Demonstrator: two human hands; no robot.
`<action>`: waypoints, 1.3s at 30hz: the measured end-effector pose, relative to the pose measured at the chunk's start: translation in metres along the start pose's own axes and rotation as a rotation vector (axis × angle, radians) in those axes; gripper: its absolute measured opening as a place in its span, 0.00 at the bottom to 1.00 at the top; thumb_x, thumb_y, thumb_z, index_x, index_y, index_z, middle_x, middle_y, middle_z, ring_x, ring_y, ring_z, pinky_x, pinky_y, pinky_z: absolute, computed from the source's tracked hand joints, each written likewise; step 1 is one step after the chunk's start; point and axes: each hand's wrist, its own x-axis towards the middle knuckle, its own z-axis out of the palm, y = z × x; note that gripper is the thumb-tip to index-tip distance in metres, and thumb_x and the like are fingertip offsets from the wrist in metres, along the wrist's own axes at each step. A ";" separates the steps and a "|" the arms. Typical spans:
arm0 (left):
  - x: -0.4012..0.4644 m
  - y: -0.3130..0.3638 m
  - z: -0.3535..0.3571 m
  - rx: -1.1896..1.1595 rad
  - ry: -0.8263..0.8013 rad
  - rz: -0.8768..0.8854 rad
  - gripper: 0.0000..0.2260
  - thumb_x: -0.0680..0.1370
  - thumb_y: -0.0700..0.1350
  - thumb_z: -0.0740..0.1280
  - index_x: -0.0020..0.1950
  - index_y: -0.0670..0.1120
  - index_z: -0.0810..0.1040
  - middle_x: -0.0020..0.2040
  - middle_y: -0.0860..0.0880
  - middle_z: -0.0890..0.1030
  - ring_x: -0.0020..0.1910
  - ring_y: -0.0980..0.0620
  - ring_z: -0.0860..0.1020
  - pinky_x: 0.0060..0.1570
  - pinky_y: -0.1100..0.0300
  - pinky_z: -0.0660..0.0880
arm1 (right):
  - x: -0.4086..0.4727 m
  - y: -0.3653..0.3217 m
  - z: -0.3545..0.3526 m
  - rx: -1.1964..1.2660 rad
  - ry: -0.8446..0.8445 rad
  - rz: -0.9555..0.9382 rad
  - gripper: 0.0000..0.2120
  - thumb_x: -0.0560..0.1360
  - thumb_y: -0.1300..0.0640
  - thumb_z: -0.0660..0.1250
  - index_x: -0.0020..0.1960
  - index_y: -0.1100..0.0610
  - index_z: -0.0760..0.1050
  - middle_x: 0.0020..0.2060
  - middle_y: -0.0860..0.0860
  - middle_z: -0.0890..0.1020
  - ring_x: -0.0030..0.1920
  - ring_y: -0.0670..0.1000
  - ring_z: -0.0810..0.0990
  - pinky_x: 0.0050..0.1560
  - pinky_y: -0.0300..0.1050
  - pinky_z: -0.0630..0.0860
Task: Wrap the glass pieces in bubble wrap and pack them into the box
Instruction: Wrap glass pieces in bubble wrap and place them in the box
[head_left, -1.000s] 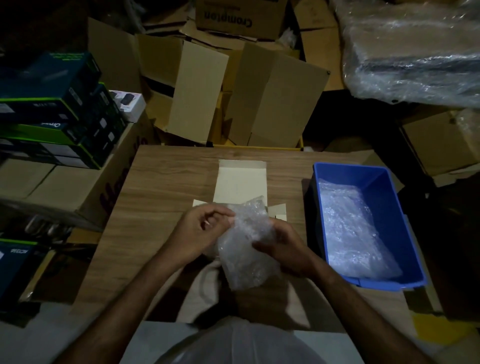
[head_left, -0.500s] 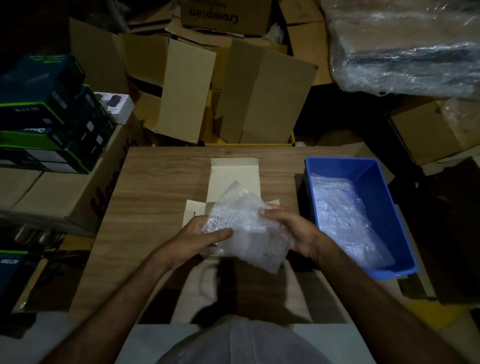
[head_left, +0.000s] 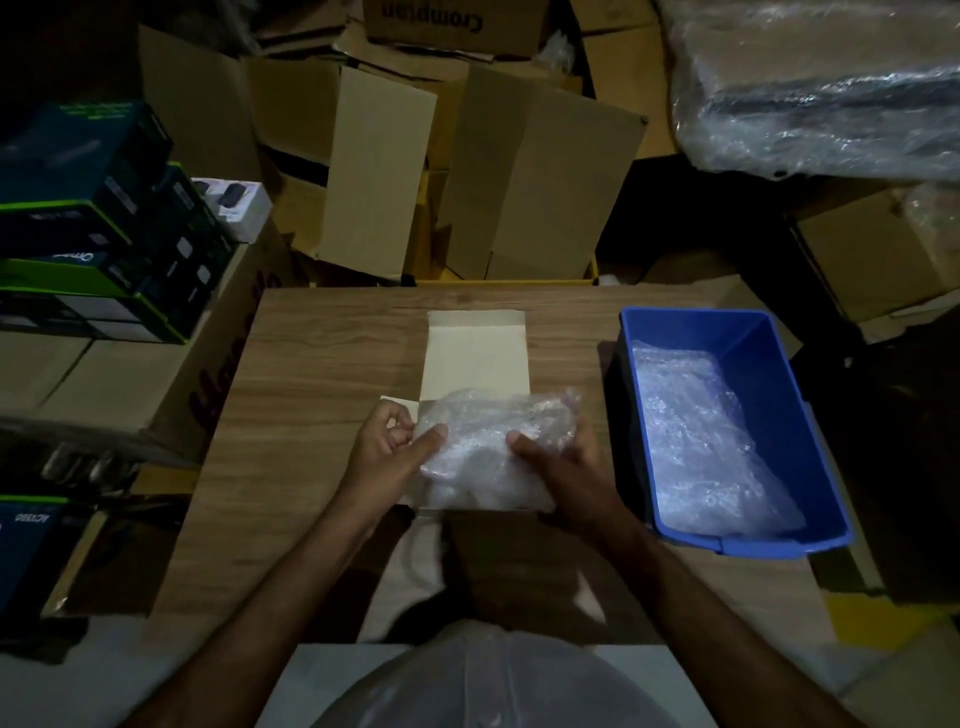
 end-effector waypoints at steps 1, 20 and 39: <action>0.000 0.002 -0.002 -0.036 -0.084 -0.037 0.12 0.77 0.37 0.73 0.54 0.48 0.73 0.46 0.47 0.88 0.41 0.55 0.86 0.35 0.64 0.79 | 0.000 -0.004 0.000 -0.049 0.006 -0.076 0.35 0.73 0.62 0.77 0.69 0.36 0.65 0.57 0.45 0.84 0.57 0.54 0.86 0.49 0.52 0.84; 0.040 0.012 -0.023 0.744 -0.314 0.240 0.06 0.75 0.49 0.77 0.49 0.49 0.85 0.53 0.53 0.79 0.53 0.60 0.77 0.52 0.60 0.75 | 0.014 -0.012 -0.008 -0.740 -0.124 -0.211 0.06 0.74 0.49 0.76 0.40 0.49 0.82 0.42 0.46 0.80 0.40 0.38 0.81 0.34 0.34 0.75; 0.120 -0.009 -0.005 0.359 -0.778 -0.178 0.12 0.82 0.40 0.65 0.59 0.46 0.86 0.62 0.53 0.83 0.58 0.58 0.82 0.53 0.63 0.80 | 0.001 0.054 -0.003 -0.827 0.239 -0.407 0.06 0.77 0.61 0.72 0.51 0.57 0.86 0.48 0.45 0.81 0.49 0.46 0.82 0.50 0.46 0.81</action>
